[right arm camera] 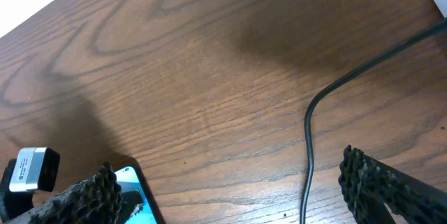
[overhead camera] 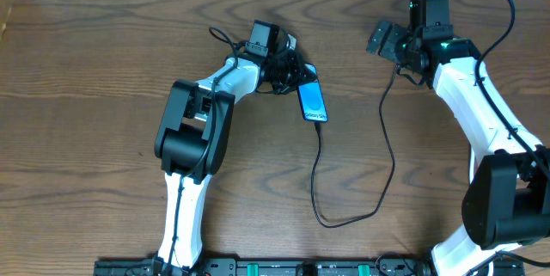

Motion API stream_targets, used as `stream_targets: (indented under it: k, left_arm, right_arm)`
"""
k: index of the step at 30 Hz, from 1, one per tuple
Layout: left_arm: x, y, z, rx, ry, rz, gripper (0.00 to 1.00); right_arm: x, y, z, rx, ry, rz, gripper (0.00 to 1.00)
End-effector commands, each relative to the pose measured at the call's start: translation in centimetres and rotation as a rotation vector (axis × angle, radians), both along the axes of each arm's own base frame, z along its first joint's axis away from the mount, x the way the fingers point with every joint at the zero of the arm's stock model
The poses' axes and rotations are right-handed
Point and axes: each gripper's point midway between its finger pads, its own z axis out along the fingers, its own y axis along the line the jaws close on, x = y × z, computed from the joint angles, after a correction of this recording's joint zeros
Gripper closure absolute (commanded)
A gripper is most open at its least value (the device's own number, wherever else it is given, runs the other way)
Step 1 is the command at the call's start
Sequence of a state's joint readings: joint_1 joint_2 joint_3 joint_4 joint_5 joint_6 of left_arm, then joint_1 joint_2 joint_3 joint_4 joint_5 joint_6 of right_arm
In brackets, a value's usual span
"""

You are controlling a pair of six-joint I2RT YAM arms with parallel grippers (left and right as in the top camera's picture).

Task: Plug charger to phone and switch on socket
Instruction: 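Lower the plugged phone onto the table center with the left gripper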

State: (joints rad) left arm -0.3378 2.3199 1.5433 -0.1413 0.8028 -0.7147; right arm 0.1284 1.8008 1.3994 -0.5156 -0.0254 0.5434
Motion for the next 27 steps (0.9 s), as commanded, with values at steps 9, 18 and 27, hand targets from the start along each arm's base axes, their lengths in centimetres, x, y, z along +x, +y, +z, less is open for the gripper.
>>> stream_targets:
  k: [9, 18, 27]
  left_arm:
    - [-0.4, 0.4, -2.0, 0.038, 0.032, 0.008, 0.75]
    - [-0.5, 2.0, -3.6, 0.151, 0.06, 0.062, 0.42]
    - [-1.2, 4.8, -5.8, 0.323, 0.108, 0.126, 0.3]
  right_arm:
    - [0.2, -0.4, 0.0, -0.018, -0.004, -0.004, 0.01]
    - [0.2, -0.3, 0.0, -0.018, -0.004, -0.003, 0.01]
    - [0.2, -0.3, 0.0, -0.018, -0.004, -0.003, 0.01]
